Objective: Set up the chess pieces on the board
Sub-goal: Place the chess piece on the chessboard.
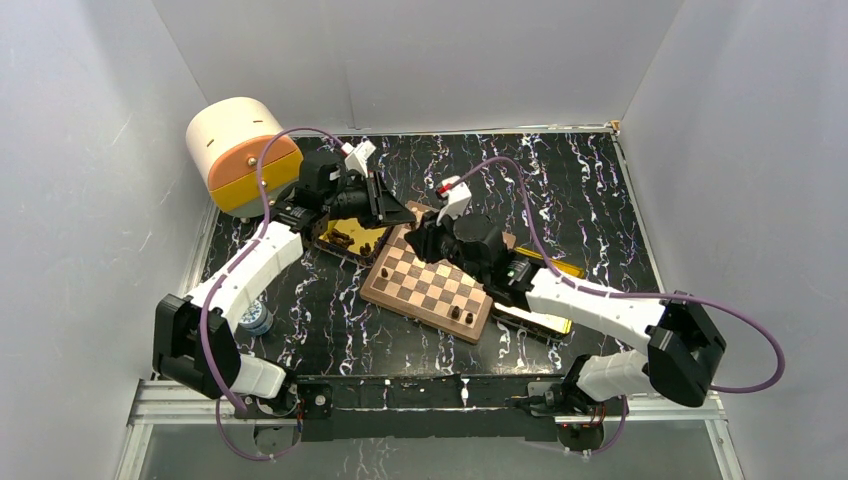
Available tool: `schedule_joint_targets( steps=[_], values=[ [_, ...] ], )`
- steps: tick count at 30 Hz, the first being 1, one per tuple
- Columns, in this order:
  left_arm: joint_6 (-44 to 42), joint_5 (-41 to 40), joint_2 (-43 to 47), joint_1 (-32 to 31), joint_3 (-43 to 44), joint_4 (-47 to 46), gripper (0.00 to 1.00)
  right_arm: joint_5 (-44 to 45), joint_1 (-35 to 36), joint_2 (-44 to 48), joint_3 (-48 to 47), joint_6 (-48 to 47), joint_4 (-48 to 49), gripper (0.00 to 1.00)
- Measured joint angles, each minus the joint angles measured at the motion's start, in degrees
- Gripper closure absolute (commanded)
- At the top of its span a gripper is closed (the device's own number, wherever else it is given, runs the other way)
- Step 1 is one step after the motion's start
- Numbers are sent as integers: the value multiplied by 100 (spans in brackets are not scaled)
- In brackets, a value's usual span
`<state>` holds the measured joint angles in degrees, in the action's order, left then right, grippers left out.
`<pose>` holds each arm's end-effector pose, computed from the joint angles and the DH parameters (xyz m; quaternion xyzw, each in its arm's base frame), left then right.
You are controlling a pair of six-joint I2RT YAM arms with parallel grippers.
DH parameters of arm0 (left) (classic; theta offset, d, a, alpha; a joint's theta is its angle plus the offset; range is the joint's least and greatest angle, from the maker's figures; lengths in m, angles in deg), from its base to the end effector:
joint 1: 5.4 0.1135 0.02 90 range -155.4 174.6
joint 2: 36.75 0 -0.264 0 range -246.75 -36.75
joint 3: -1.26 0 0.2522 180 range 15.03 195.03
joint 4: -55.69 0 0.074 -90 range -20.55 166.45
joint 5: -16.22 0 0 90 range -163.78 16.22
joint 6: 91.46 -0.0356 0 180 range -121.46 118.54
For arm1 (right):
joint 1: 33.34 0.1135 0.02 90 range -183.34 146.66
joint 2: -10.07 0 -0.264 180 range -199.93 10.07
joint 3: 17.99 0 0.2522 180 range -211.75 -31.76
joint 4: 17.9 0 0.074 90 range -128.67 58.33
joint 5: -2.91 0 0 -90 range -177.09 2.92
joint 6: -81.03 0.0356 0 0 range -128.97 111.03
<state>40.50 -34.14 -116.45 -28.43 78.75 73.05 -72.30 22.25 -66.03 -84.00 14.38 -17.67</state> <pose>0.2859 -0.1462 0.3296 0.0665 0.7903 -0.5251 0.3087 0.1836 0.2520 0.3070 -0.1311 0.7521 0.3298 0.5554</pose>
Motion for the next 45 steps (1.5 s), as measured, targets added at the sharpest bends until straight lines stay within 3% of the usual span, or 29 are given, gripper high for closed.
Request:
schedule_joint_targets(
  steps=[15, 20, 26, 34, 45],
  values=[
    [-1104, 382, -138, -74, 393, 1174, 98, -354, -4, 415, 640, -616, 208, 70],
    [-1464, 87, -116, -201, 514, 1519, 100, -302, -15, 474, 721, -702, 63, 44],
    [-1882, -697, 76, -527, 568, 1727, 99, -256, -79, 1040, 809, -614, -573, 2],
    [-2260, -1917, 332, -1285, 490, 1679, 100, -153, -79, 2675, 905, -103, -1506, 1],
    [-2277, -3873, 732, -2527, -973, 973, 100, 1106, -79, 4100, 1084, 577, -2966, 1]
  ],
)
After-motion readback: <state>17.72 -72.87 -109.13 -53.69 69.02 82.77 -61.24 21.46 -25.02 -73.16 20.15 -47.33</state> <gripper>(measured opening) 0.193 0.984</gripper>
